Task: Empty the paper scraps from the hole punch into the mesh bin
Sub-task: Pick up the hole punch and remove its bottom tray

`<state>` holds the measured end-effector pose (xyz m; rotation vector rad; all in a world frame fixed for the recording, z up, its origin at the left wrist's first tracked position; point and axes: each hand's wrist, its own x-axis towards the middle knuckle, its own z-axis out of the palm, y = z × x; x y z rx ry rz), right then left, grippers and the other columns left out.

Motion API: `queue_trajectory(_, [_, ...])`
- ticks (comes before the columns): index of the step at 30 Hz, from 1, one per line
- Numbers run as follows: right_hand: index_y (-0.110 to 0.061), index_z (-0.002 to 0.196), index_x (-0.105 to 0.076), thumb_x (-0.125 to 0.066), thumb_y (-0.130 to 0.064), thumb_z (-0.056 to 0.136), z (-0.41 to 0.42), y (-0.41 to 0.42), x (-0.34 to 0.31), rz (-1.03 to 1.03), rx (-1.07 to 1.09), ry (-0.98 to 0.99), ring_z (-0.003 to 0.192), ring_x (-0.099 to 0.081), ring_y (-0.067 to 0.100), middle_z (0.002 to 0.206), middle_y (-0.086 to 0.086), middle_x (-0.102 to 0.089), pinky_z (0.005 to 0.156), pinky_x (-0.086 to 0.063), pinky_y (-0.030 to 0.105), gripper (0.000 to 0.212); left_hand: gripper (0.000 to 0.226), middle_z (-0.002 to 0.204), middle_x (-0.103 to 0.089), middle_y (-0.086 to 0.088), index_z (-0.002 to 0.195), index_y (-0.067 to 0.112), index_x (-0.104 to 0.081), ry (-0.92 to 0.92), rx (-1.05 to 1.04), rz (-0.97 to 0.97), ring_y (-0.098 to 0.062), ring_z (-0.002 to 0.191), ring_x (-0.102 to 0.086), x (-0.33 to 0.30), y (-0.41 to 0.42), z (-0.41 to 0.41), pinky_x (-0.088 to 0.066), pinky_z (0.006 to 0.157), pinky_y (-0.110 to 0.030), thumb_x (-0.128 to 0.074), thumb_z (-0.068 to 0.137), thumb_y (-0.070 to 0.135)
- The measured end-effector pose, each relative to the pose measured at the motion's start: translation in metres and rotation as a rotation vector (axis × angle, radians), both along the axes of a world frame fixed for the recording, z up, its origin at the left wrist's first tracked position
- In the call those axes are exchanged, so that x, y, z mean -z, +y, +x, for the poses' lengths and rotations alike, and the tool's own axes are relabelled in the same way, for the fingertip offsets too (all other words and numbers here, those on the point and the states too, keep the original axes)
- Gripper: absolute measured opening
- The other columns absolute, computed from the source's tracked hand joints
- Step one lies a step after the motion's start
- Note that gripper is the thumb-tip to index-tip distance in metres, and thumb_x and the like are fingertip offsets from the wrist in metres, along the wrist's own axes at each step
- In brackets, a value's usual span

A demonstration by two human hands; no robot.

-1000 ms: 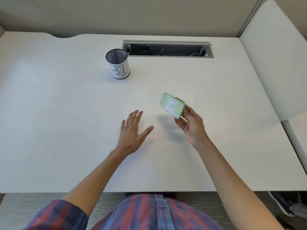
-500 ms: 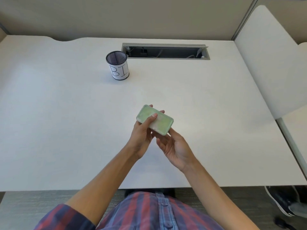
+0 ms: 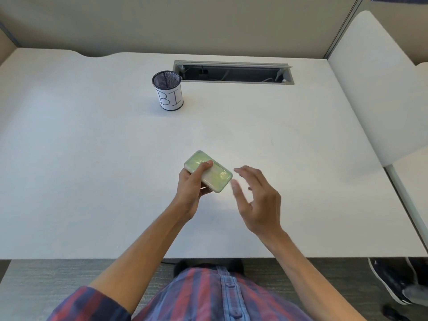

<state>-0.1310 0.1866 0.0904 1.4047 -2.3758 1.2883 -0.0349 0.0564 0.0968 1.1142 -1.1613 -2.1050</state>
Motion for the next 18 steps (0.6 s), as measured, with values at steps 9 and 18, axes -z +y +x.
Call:
queue_trajectory(9, [-0.012, 0.111, -0.072, -0.062, -0.031, 0.096, 0.014, 0.004, 0.007, 0.047, -0.224, 0.417, 0.113, -0.066, 0.018, 0.121, 0.004, -0.069, 0.076, -0.058, 0.027, 0.027, 0.012, 0.083, -0.069, -0.009, 0.097, 0.007, -0.064, -0.056, 0.029, -0.020, -0.021, 0.074, -0.066, 0.002, 0.010, 0.006, -0.052, 0.057, -0.027, -0.062, 0.091, 0.018])
queue_trajectory(18, [-0.005, 0.105, -0.074, -0.058, -0.023, 0.097, 0.018, 0.005, 0.003, 0.019, -0.301, 0.526, 0.105, -0.070, 0.019, 0.110, 0.008, -0.074, 0.067, -0.061, 0.032, 0.026, 0.022, 0.079, -0.065, -0.008, 0.099, 0.006, -0.059, -0.060, 0.076, 0.050, -0.016, 0.065, -0.062, 0.005, 0.014, 0.011, -0.049, 0.051, -0.024, -0.049, 0.098, 0.027])
